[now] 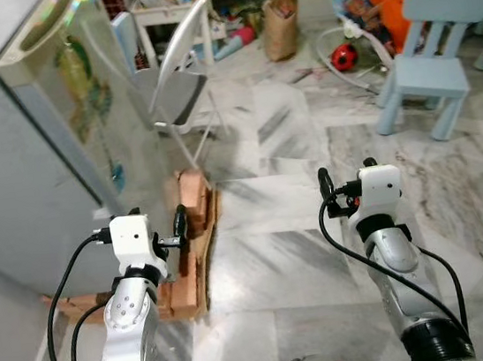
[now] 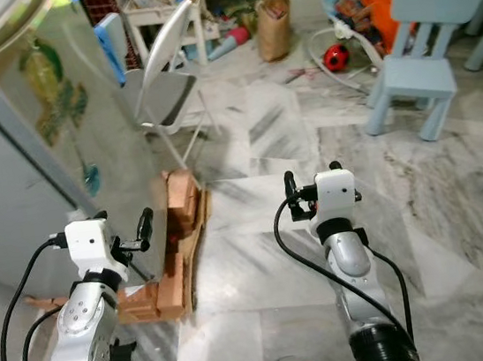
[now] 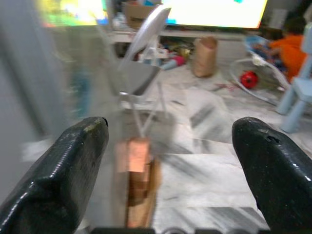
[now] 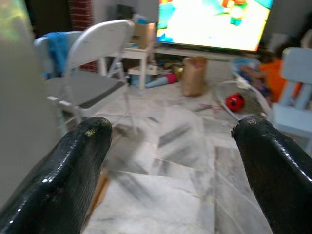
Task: Restocking fridge
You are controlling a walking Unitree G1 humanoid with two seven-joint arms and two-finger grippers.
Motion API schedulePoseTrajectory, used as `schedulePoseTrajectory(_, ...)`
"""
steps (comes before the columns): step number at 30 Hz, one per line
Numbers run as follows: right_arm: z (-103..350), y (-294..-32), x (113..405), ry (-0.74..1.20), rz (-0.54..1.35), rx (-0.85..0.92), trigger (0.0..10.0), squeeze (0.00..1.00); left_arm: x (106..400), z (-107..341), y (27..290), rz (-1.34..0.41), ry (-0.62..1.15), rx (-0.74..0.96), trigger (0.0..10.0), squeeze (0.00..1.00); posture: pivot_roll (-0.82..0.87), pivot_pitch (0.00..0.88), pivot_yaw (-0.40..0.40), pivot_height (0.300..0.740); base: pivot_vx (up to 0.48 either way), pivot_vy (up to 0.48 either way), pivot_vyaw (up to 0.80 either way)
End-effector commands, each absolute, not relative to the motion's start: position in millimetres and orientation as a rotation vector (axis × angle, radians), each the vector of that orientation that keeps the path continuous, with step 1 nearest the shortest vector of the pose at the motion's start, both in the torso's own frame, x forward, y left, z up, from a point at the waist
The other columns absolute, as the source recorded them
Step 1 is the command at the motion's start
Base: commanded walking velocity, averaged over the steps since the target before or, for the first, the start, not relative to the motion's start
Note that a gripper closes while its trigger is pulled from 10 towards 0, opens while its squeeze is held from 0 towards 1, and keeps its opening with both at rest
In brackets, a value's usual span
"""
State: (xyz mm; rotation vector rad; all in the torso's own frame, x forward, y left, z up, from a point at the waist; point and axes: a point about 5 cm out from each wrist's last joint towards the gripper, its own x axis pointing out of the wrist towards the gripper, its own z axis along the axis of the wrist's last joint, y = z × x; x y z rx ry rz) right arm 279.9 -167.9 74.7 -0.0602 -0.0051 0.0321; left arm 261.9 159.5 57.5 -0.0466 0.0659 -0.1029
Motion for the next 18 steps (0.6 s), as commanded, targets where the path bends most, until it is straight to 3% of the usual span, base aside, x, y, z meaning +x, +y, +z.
schedulePoseTrajectory(1,78,-162,280,-0.017,0.056,-0.058,10.0,0.0,260,56,167,-0.08,0.076,-0.035,10.0,0.0,-0.05,0.0,0.04,0.74,0.0,0.469,0.0)
schedulePoseTrajectory(7,76,-161,278,-0.012,0.06,-0.06,10.0,0.0,259,55,162,-0.106,0.072,-0.031,10.0,0.0,-0.06,0.0,0.043,0.74,0.126,0.354,0.0)
schedulePoseTrajectory(15,78,-161,279,-0.012,0.06,-0.059,10.0,0.0,256,56,153,-0.176,0.069,-0.024,10.0,0.0,-0.05,0.0,0.041,0.74,0.389,0.0,0.0)
schedulePoseTrajectory(18,78,-160,280,-0.008,0.063,-0.059,10.0,0.0,256,54,152,-0.174,0.076,-0.037,10.0,0.0,-0.05,0.0,0.041,0.74,0.099,0.0,-0.31)
